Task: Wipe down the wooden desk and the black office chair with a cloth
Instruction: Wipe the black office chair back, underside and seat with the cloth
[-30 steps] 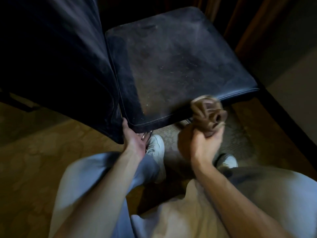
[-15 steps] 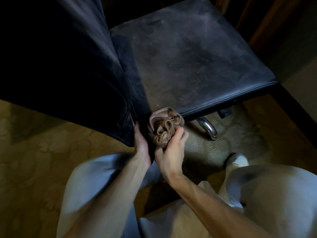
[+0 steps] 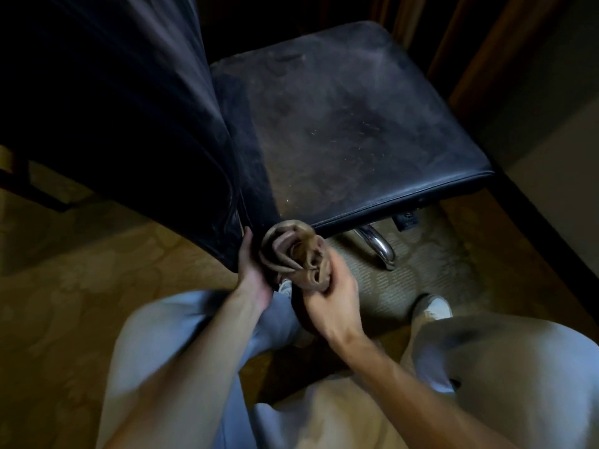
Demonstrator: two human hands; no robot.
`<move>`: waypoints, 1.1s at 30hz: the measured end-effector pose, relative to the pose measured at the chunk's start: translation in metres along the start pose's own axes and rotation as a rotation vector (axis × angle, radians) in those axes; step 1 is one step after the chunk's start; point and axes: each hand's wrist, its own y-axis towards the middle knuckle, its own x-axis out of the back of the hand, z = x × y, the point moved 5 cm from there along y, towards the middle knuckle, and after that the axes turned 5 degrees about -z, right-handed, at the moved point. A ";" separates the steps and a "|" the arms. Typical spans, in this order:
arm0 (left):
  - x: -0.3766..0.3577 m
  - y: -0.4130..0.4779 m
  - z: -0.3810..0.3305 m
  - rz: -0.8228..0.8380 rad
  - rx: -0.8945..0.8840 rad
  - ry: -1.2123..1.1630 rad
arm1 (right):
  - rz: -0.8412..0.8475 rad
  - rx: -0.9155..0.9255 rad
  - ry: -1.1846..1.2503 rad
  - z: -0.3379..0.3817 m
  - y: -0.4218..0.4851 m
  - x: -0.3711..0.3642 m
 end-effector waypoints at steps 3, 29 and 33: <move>-0.001 -0.001 0.000 -0.013 0.029 -0.012 | -0.180 -0.045 0.156 -0.004 -0.006 -0.003; 0.022 0.009 -0.037 -0.089 0.028 -0.003 | 0.273 -0.042 0.020 0.061 0.040 0.027; 0.016 -0.005 -0.039 -0.131 0.000 -0.045 | 0.133 -0.088 -0.017 0.075 0.049 0.058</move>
